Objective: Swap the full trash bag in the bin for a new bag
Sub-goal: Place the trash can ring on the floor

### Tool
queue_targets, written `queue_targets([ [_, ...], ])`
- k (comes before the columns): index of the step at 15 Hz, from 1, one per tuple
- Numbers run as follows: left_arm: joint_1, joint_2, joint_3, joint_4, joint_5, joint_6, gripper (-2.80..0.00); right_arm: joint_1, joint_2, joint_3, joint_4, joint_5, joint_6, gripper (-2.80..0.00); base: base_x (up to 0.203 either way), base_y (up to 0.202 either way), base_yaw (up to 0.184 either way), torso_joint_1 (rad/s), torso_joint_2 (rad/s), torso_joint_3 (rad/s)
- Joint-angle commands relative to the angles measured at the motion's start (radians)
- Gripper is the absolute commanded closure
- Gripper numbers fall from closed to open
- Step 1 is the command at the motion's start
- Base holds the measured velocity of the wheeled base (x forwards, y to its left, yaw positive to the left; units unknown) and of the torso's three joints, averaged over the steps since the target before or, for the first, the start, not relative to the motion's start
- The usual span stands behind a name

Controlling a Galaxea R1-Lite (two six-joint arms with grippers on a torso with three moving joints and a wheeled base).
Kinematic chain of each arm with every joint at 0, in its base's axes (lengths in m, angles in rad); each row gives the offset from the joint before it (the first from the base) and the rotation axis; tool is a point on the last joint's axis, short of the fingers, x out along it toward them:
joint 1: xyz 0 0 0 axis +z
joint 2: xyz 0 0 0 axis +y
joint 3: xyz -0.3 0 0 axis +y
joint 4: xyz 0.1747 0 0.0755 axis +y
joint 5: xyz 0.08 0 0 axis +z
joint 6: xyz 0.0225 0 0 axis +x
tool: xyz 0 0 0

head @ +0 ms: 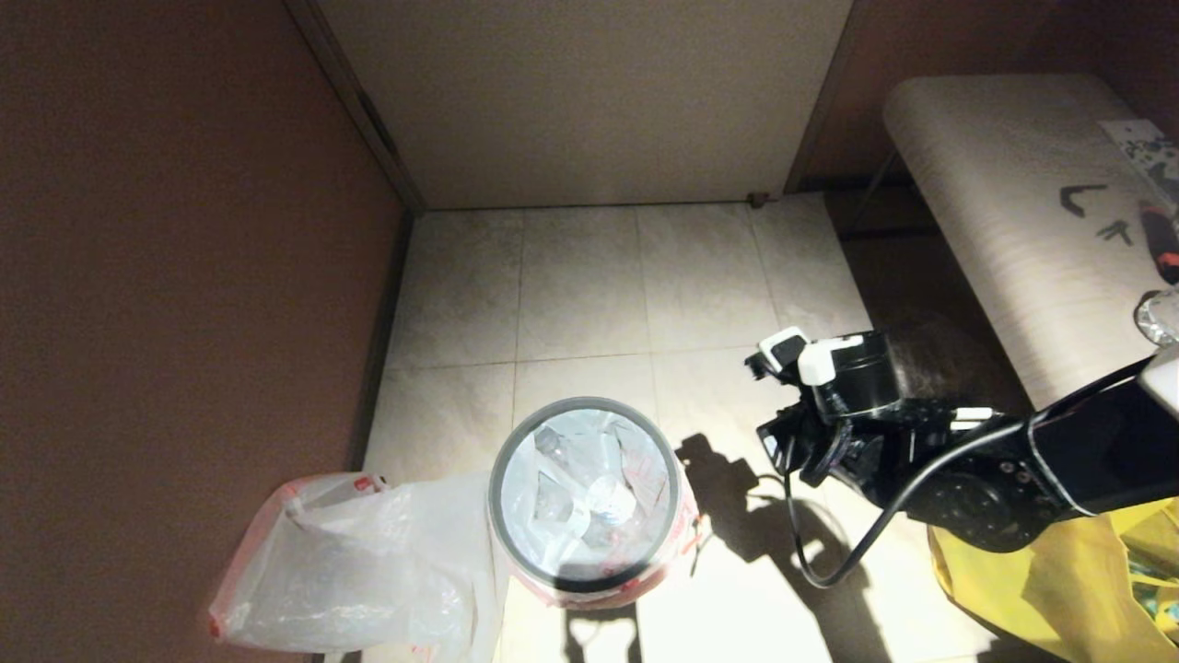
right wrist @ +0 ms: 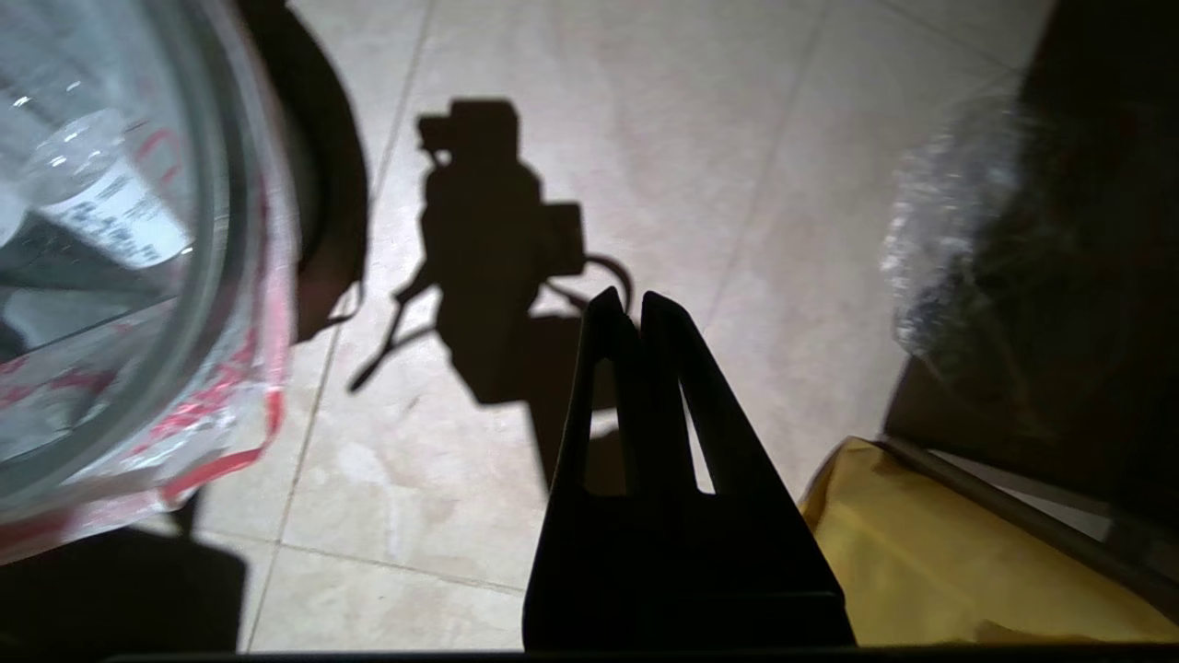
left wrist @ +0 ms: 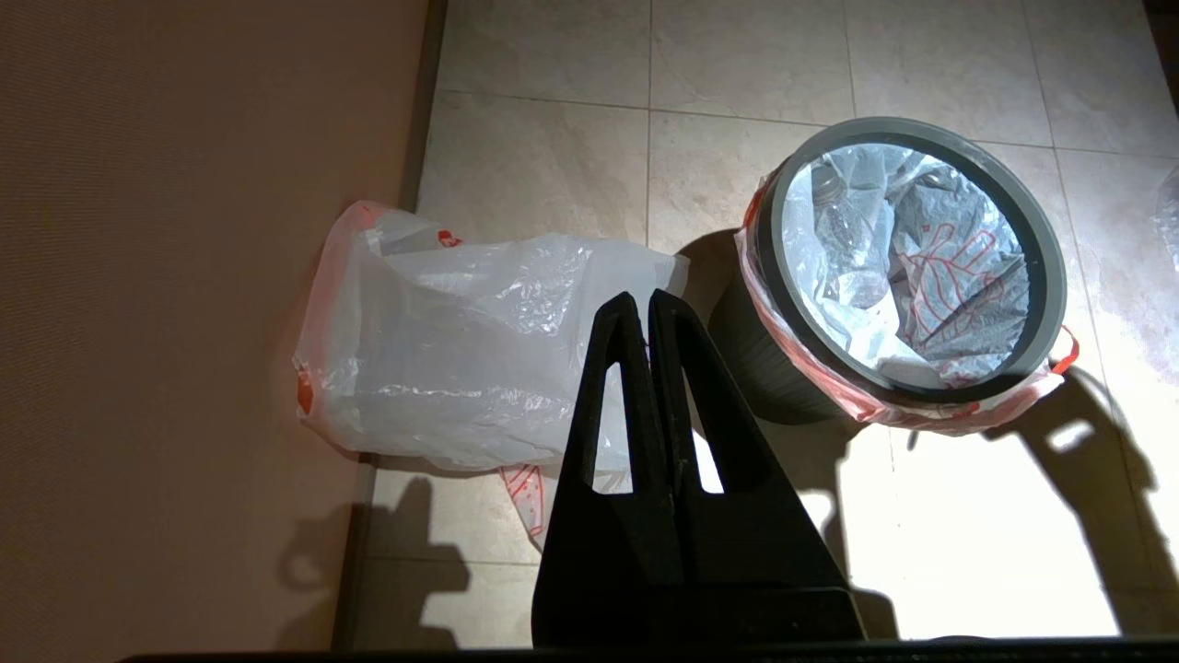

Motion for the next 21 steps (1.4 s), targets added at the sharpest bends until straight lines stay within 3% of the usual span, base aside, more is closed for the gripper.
queue_targets([
  [1, 0.0, 0.0, 0.0, 0.0, 0.001, -0.001, 0.0, 0.044, 0.111, -0.031, -0.005, -0.005, 0.009, 0.0, 0.0, 0.0, 0.0, 0.0, 0.0, 0.0],
  [2, 0.0, 0.0, 0.0, 0.0, 0.001, -0.001, 0.0, 0.061, 0.148, -0.06, -0.005, -0.005, 0.019, 0.0, 0.0, 0.0, 0.0, 0.0, 0.0, 0.0],
  [3, 0.0, 0.0, 0.0, 0.0, 0.001, -0.001, 0.0, 0.074, 0.182, -0.092, -0.005, -0.006, 0.022, -2.8, 0.0, 0.0, 0.0, 0.0, 0.0, 0.0],
  [10, 0.0, 0.0, 0.0, 0.0, 0.001, -0.001, 0.0, 0.113, 0.326, -0.404, 0.131, -0.007, 0.004, -2.8, 0.0, 0.0, 0.0, 0.0, 0.0, 0.0],
  [21, 0.0, 0.001, 0.0, 0.0, 0.001, -0.001, 0.0, 0.122, 0.465, -0.525, 0.126, -0.005, 0.01, -2.8, 0.0, 0.0, 0.0, 0.0, 0.0, 0.0],
])
